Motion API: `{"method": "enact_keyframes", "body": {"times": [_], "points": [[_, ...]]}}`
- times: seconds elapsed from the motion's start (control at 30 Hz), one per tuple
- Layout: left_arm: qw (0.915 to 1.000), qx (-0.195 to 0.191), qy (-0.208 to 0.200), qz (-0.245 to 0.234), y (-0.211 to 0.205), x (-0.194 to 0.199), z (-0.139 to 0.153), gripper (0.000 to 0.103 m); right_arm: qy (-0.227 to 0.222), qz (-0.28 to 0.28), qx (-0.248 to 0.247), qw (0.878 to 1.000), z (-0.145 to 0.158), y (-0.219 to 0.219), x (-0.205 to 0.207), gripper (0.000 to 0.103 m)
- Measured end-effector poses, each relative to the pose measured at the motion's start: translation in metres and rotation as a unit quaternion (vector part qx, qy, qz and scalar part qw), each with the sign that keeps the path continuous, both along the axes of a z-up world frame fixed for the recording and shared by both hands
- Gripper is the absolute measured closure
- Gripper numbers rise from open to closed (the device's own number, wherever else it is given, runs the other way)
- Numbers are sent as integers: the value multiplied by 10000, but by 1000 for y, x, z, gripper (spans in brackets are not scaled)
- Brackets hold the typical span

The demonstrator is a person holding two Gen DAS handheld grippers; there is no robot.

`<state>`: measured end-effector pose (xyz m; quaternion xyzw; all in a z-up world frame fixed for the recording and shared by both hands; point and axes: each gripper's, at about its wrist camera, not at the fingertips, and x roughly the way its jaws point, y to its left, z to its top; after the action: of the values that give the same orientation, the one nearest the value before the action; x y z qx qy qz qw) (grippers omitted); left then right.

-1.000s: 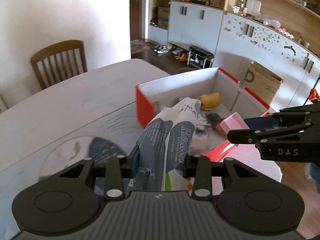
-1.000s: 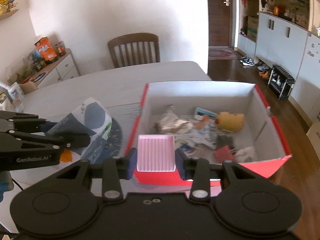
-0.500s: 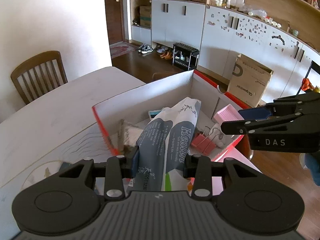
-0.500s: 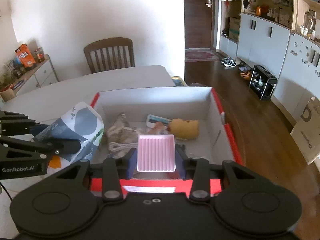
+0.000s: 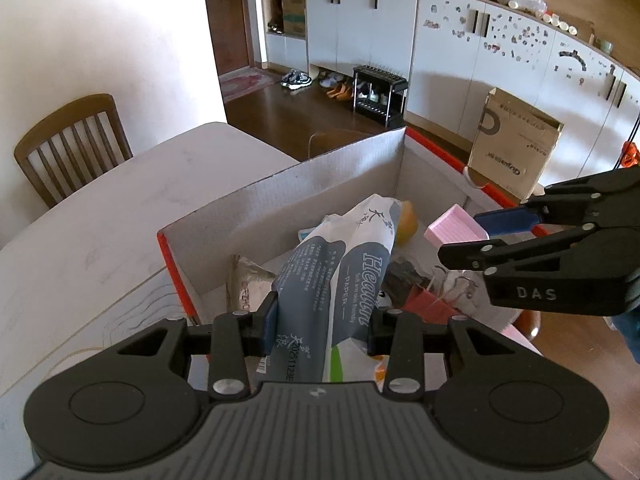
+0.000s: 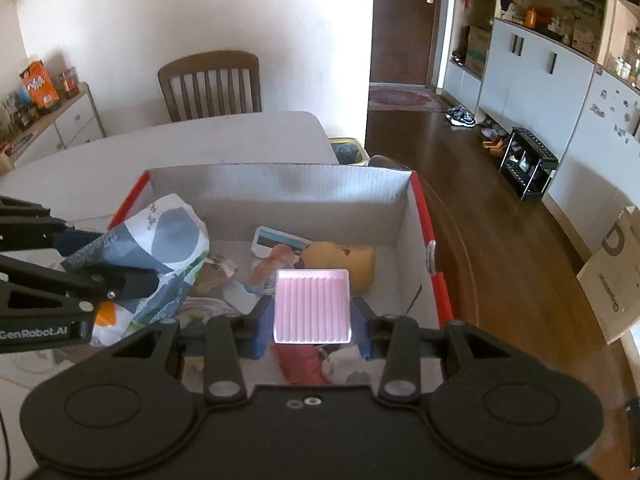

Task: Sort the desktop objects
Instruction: 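Lower both items into the red box and open both tools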

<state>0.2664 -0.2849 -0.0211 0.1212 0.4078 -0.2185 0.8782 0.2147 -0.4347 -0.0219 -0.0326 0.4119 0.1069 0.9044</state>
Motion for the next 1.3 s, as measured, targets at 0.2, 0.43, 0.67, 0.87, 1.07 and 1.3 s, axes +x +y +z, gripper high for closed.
{"method": "enact_keyframes", "body": {"times": [0.2, 0.43, 0.67, 0.87, 1.07, 1.3], "points": [[9999, 108, 13, -31, -6, 13, -9, 65, 193, 6, -8, 9998, -14, -1, 24, 63], [9997, 252, 63, -33, -13, 23, -21, 65, 344, 124, -69, 9993, -26, 0, 42, 63], [9991, 360, 199, -34, -17, 32, -34, 64, 609, 198, -190, 9978, -41, 4, 53, 63], [9988, 379, 306, -59, -17, 37, -38, 61, 789, 177, -202, 9965, -48, 3, 58, 63], [9986, 282, 441, -117, -13, 37, -41, 45, 846, 218, -166, 9960, -50, 1, 56, 60], [9989, 160, 425, -143, -9, 30, -38, 37, 721, 375, -225, 9964, -42, 2, 46, 50]]}}
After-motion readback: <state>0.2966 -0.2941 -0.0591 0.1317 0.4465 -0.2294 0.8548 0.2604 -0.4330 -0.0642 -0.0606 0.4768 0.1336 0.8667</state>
